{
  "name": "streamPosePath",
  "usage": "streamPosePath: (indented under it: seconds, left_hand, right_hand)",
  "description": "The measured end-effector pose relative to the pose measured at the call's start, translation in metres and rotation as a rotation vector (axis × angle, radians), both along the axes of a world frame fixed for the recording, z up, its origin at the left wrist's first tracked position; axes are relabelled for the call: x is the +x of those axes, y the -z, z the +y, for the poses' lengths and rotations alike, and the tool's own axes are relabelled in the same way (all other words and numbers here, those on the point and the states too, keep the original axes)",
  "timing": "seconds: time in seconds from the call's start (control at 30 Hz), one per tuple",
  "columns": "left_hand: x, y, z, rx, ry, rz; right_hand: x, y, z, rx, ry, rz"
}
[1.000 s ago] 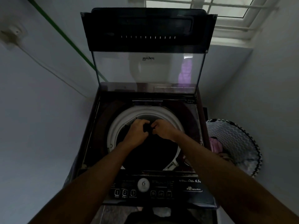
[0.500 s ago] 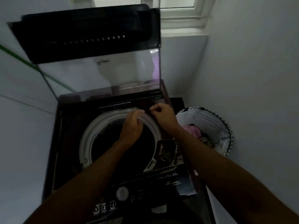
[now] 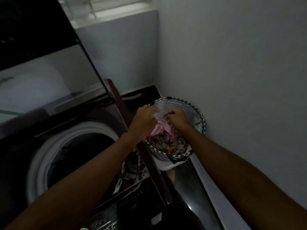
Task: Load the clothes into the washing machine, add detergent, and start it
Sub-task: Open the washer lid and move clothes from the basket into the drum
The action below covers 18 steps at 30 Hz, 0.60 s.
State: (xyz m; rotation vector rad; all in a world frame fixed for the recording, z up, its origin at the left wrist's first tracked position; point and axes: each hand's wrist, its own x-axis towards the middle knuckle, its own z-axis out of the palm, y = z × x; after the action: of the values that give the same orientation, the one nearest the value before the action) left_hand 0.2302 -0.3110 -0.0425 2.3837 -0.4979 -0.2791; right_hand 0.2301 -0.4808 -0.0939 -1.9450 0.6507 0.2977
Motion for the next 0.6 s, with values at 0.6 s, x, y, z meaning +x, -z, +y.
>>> streamPosePath:
  seconds: [0.6]
  left_hand:
    - [0.06,0.181,-0.095,0.327,-0.008,0.59]
  right_hand:
    - [0.051,0.22,-0.05,0.059,-0.311,0.387]
